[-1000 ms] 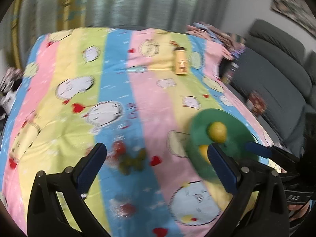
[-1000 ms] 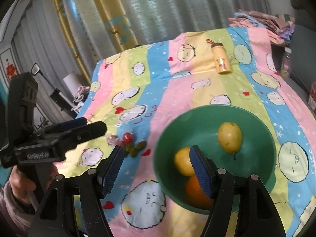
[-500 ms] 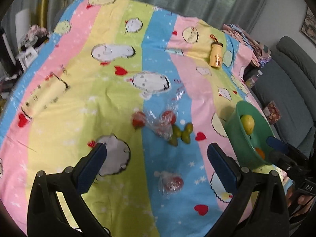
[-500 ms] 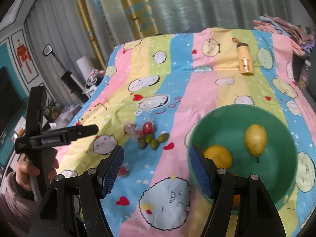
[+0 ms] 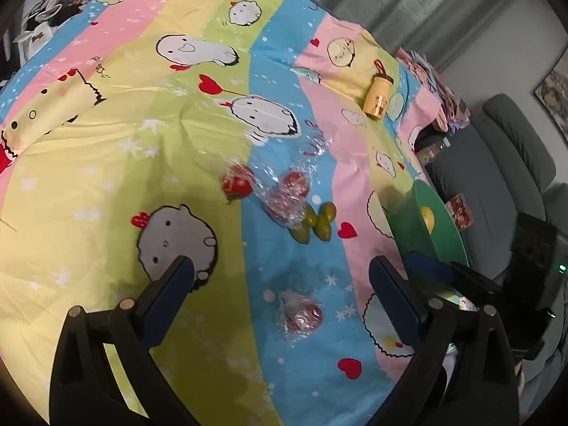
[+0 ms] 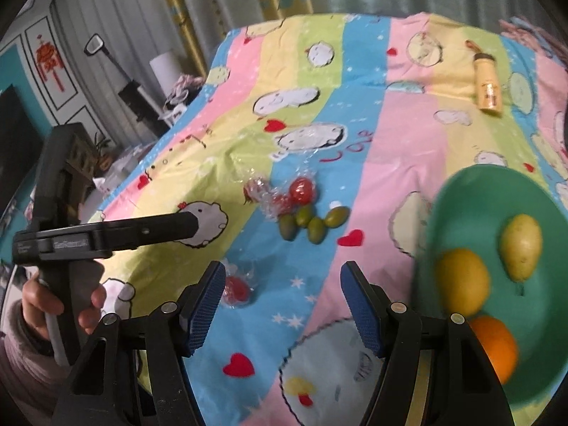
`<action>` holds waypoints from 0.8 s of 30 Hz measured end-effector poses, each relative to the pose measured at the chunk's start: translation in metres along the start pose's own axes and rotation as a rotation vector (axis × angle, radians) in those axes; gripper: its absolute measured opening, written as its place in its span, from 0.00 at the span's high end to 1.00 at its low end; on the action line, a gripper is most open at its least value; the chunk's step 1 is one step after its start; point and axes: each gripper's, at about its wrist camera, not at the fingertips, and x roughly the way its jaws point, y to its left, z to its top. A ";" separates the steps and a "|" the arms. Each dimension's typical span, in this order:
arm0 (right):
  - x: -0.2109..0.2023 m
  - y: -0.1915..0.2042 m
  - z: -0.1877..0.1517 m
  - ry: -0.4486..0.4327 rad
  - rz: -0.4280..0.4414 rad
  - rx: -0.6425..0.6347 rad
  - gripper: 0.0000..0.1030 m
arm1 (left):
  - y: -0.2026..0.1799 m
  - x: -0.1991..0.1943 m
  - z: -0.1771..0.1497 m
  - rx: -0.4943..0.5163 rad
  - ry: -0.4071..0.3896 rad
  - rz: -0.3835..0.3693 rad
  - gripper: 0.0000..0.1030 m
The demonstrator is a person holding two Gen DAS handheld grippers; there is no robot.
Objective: Organize fruits
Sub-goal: 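Move the right tool to the small green olives on the sheet, then grasp one green olive with the right tool and lift it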
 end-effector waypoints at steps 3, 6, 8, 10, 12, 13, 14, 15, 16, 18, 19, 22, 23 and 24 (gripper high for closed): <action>0.023 -0.001 0.009 0.041 0.000 0.003 0.39 | 0.007 -0.005 0.003 -0.007 -0.016 -0.003 0.04; 0.054 -0.007 0.017 0.115 -0.037 0.017 0.47 | 0.012 -0.009 0.003 -0.008 -0.030 -0.006 0.04; 0.070 -0.012 0.018 0.158 -0.056 0.032 0.53 | 0.015 -0.010 0.004 -0.008 -0.036 -0.009 0.04; 0.080 -0.017 0.019 0.181 -0.071 0.044 0.57 | 0.018 -0.010 0.004 -0.006 -0.040 -0.010 0.04; 0.088 -0.021 0.020 0.193 -0.095 0.051 0.57 | 0.020 -0.009 0.005 -0.008 -0.039 -0.016 0.04; 0.088 -0.021 0.021 0.186 -0.102 0.049 0.59 | 0.021 -0.009 0.004 -0.008 -0.037 -0.018 0.04; 0.090 -0.021 0.023 0.187 -0.105 0.046 0.59 | 0.021 -0.008 0.004 -0.007 -0.035 -0.020 0.04; 0.091 -0.021 0.025 0.188 -0.107 0.041 0.59 | 0.021 -0.007 0.004 -0.004 -0.034 -0.020 0.04; 0.093 -0.020 0.026 0.188 -0.113 0.032 0.59 | 0.020 -0.006 0.004 0.000 -0.033 -0.019 0.04; 0.097 -0.019 0.029 0.190 -0.131 0.009 0.64 | 0.019 -0.003 0.004 0.012 -0.026 -0.020 0.04; 0.098 -0.019 0.030 0.191 -0.140 -0.001 0.70 | 0.018 -0.002 0.004 0.016 -0.025 -0.020 0.04; 0.101 -0.018 0.033 0.191 -0.167 -0.031 0.80 | 0.014 0.001 0.004 0.036 -0.020 -0.014 0.04; 0.100 -0.020 0.033 0.189 -0.157 -0.023 0.80 | 0.012 0.003 0.003 0.043 -0.017 -0.011 0.04; 0.100 -0.020 0.032 0.186 -0.152 -0.020 0.80 | 0.010 0.004 0.003 0.054 -0.012 -0.009 0.04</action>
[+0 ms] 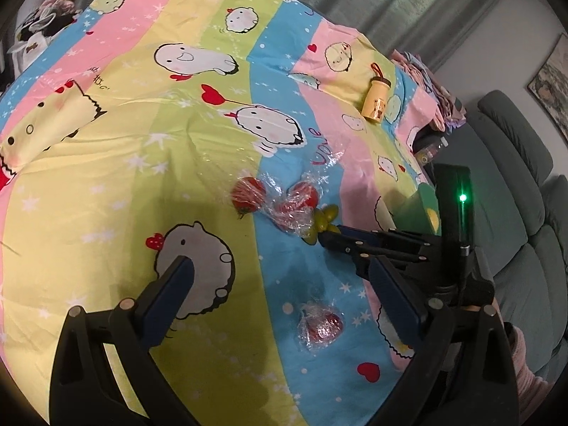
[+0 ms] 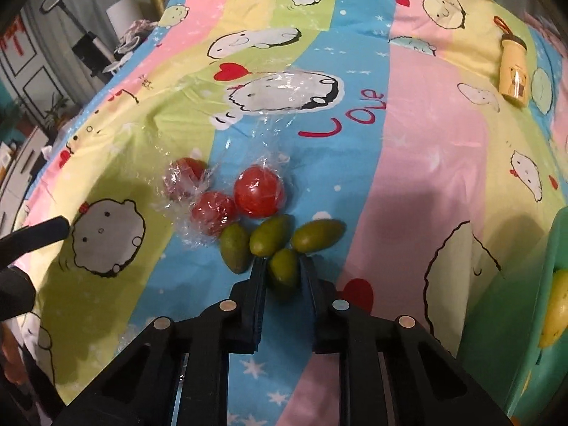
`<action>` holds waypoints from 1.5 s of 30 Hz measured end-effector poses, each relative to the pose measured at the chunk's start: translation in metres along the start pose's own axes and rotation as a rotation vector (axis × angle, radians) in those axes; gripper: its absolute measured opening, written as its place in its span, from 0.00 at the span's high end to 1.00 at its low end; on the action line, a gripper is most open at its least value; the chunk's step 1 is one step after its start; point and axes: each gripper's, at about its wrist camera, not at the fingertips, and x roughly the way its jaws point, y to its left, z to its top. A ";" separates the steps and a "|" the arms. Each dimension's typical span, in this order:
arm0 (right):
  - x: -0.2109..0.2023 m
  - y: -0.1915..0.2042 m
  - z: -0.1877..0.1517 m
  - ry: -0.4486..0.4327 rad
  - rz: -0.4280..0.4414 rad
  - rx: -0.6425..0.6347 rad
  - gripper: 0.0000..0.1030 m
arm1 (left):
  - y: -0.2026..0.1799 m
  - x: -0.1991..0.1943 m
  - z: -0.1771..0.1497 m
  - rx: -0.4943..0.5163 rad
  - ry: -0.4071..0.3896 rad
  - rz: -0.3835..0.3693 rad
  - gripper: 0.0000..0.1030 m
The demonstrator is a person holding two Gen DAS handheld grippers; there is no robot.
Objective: Organize fruits
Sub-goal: 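Grasp one green olive with the right tool and lift it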
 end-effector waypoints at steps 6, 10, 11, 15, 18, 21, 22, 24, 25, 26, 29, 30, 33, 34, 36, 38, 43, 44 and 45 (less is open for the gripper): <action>-0.026 -0.002 -0.009 -0.069 0.054 0.036 0.80 | -0.018 0.015 -0.005 0.067 0.056 -0.006 0.13; -0.053 -0.002 -0.026 -0.115 0.095 0.051 0.80 | -0.025 0.029 -0.005 0.088 0.089 -0.002 0.21; -0.060 -0.004 -0.031 -0.132 0.104 0.064 0.80 | -0.027 0.034 -0.005 0.091 0.099 -0.001 0.26; -0.087 -0.018 -0.048 -0.205 0.152 0.109 0.80 | -0.039 0.058 -0.002 0.124 0.155 0.019 0.31; -0.099 -0.025 -0.055 -0.238 0.162 0.120 0.80 | -0.052 0.075 0.003 0.162 0.170 0.039 0.40; -0.105 -0.030 -0.058 -0.263 0.181 0.133 0.80 | -0.061 0.090 0.005 0.197 0.175 0.090 0.52; -0.108 -0.032 -0.059 -0.273 0.189 0.135 0.80 | -0.061 0.095 0.006 0.202 0.181 0.110 0.53; -0.113 -0.036 -0.061 -0.291 0.202 0.141 0.80 | -0.058 0.100 0.007 0.202 0.184 0.132 0.53; -0.115 -0.039 -0.061 -0.303 0.209 0.142 0.80 | -0.056 0.102 0.008 0.201 0.185 0.139 0.53; -0.118 -0.041 -0.061 -0.315 0.214 0.146 0.80 | -0.054 0.105 0.008 0.198 0.189 0.154 0.53; -0.122 -0.046 -0.063 -0.337 0.229 0.158 0.80 | -0.049 0.103 0.013 0.183 0.170 0.178 0.60; -0.124 -0.048 -0.064 -0.346 0.241 0.163 0.80 | -0.047 0.102 0.015 0.204 0.152 0.229 0.61; -0.126 -0.050 -0.066 -0.358 0.251 0.163 0.80 | -0.038 0.104 0.019 0.176 0.164 0.250 0.62; -0.126 -0.051 -0.067 -0.360 0.256 0.165 0.80 | -0.037 0.105 0.021 0.171 0.168 0.258 0.62; -0.125 -0.053 -0.068 -0.363 0.264 0.171 0.80 | -0.037 0.105 0.022 0.167 0.175 0.257 0.64; -0.125 -0.055 -0.069 -0.365 0.266 0.174 0.80 | -0.042 0.105 0.020 0.170 0.187 0.238 0.64; -0.123 -0.059 -0.072 -0.367 0.277 0.183 0.80 | -0.052 0.110 0.018 0.133 0.209 0.181 0.64; -0.123 -0.059 -0.072 -0.367 0.279 0.181 0.80 | -0.052 0.110 0.017 0.099 0.221 0.143 0.64; -0.124 -0.060 -0.073 -0.366 0.278 0.179 0.80 | -0.051 0.108 0.016 0.063 0.228 0.108 0.64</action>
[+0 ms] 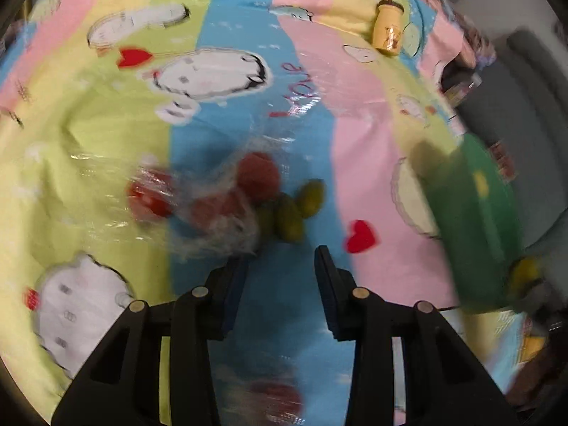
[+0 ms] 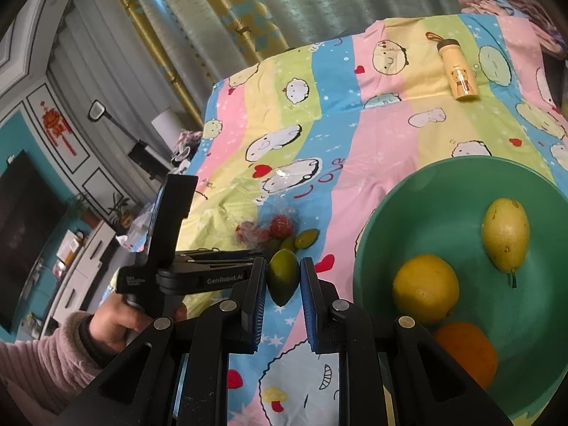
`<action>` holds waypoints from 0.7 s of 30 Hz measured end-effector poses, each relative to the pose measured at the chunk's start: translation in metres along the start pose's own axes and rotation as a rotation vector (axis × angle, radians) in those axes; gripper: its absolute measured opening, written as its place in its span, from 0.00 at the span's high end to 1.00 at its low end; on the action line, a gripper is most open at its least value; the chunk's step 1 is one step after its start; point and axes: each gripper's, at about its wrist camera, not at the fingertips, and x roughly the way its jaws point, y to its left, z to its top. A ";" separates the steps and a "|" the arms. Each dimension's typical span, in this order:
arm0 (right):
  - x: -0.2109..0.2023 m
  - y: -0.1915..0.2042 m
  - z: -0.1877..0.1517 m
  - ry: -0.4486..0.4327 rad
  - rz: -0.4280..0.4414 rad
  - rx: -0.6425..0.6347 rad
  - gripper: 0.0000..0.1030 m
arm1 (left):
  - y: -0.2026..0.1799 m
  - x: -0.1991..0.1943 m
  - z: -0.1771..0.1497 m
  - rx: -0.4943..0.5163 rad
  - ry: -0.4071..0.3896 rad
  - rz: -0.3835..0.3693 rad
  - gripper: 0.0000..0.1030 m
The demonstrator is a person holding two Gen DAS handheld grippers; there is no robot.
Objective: Organize fruits
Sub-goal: 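Grasp one green olive with the right tool and lift it, then carry the green olive with the right tool over the bowl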
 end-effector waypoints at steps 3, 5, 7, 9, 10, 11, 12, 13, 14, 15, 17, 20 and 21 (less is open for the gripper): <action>-0.001 -0.003 0.000 -0.003 -0.001 0.007 0.80 | -0.006 0.000 -0.005 0.016 -0.018 0.014 0.64; -0.001 -0.005 0.000 -0.004 -0.003 0.012 0.80 | -0.006 0.000 -0.004 0.015 -0.024 0.001 0.64; -0.002 -0.007 0.000 -0.005 -0.001 0.015 0.80 | -0.004 0.001 -0.002 0.003 -0.026 -0.011 0.64; -0.002 -0.007 -0.001 -0.005 0.001 0.017 0.80 | -0.001 0.001 0.002 0.003 -0.039 0.000 0.64; -0.002 -0.007 -0.001 -0.007 0.001 0.017 0.80 | 0.001 0.002 0.004 0.004 -0.044 0.004 0.65; -0.003 -0.007 -0.001 -0.008 0.001 0.016 0.80 | 0.003 0.003 0.006 0.003 -0.046 0.012 0.69; -0.003 -0.007 -0.001 -0.009 0.000 0.015 0.80 | 0.005 0.004 0.009 0.004 -0.047 0.014 0.70; -0.003 -0.007 -0.001 -0.009 0.001 0.015 0.80 | 0.006 0.005 0.011 0.007 -0.048 0.017 0.70; -0.003 -0.008 -0.001 -0.010 0.001 0.015 0.80 | 0.006 0.005 0.012 0.015 -0.050 0.025 0.70; -0.003 -0.008 -0.001 -0.010 -0.001 0.017 0.80 | 0.006 0.005 0.012 0.030 -0.051 0.036 0.70; -0.004 -0.009 0.000 -0.010 -0.002 0.021 0.80 | 0.003 0.006 0.014 0.065 -0.047 0.051 0.70; -0.004 -0.009 0.000 -0.010 -0.001 0.021 0.80 | 0.001 0.009 0.016 0.103 -0.037 0.069 0.71; -0.004 -0.010 0.000 -0.010 -0.002 0.021 0.80 | 0.000 0.010 0.017 0.112 -0.033 0.077 0.74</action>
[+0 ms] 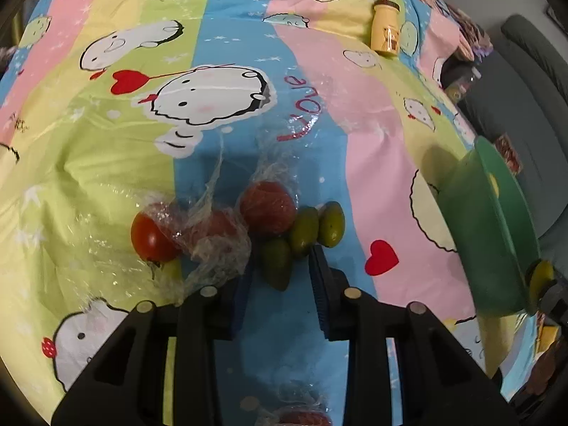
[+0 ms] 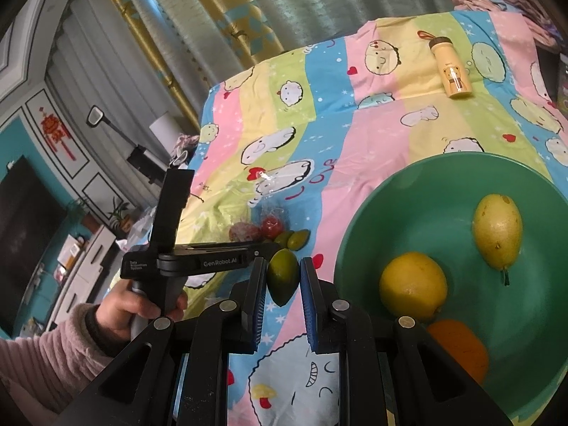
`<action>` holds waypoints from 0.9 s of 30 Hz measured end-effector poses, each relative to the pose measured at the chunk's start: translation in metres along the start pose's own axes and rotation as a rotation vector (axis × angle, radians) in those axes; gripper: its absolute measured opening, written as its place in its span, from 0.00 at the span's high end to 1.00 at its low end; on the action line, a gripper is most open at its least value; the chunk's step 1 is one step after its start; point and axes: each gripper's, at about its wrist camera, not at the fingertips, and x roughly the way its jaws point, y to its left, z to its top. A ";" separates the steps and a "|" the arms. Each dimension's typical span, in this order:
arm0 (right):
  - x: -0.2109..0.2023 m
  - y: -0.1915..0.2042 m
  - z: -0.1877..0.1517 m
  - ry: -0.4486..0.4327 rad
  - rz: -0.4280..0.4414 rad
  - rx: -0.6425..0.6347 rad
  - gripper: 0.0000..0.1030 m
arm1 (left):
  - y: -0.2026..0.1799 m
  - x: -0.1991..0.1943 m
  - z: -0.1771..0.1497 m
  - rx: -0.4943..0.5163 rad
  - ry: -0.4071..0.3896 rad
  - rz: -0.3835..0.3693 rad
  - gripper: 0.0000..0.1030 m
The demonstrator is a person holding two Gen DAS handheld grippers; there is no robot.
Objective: Organize fruits
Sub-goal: 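Carry the green olive with the right tool over the bowl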
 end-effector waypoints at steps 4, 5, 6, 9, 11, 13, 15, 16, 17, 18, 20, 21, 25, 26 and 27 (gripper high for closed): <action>0.000 0.000 0.000 0.000 -0.001 0.000 0.80 | -0.005 0.001 -0.002 0.057 0.001 0.043 0.82; 0.000 -0.001 0.000 0.000 -0.004 0.000 0.80 | -0.004 0.002 -0.002 0.061 0.001 0.045 0.82; -0.001 0.000 0.000 -0.003 -0.005 0.001 0.80 | -0.003 0.002 -0.002 0.059 0.002 0.044 0.82; -0.004 -0.001 0.001 -0.008 -0.010 0.005 0.80 | -0.002 0.001 -0.005 0.054 0.002 0.040 0.82; -0.005 -0.001 0.001 -0.012 -0.014 -0.001 0.80 | -0.003 -0.003 -0.008 0.049 -0.005 0.031 0.82; -0.007 -0.001 0.003 -0.017 -0.014 -0.002 0.80 | -0.006 -0.011 -0.010 0.046 -0.016 0.018 0.82; -0.009 0.000 0.003 -0.022 -0.018 -0.005 0.80 | -0.010 -0.024 -0.012 0.050 -0.043 0.001 0.82; -0.010 0.001 0.002 -0.025 -0.019 -0.006 0.80 | -0.013 -0.030 -0.013 0.054 -0.054 -0.003 0.82; -0.012 0.000 0.003 -0.028 -0.020 -0.007 0.80 | -0.015 -0.037 -0.014 0.055 -0.067 -0.013 0.82; -0.013 0.001 0.003 -0.032 -0.023 -0.007 0.80 | -0.019 -0.045 -0.014 0.059 -0.084 -0.026 0.82; -0.016 0.001 0.003 -0.038 -0.025 -0.006 0.80 | -0.025 -0.056 -0.013 0.070 -0.107 -0.039 0.82; -0.017 0.001 0.004 -0.042 -0.027 -0.006 0.80 | -0.030 -0.063 -0.013 0.077 -0.122 -0.052 0.82; -0.024 0.000 0.004 -0.060 -0.035 -0.003 0.80 | -0.044 -0.077 -0.009 0.095 -0.151 -0.094 0.82; -0.026 -0.002 0.005 -0.065 -0.036 -0.001 0.80 | -0.049 -0.079 -0.008 0.102 -0.155 -0.103 0.82; -0.028 -0.002 0.004 -0.069 -0.038 0.001 0.80 | -0.054 -0.082 -0.007 0.109 -0.159 -0.115 0.82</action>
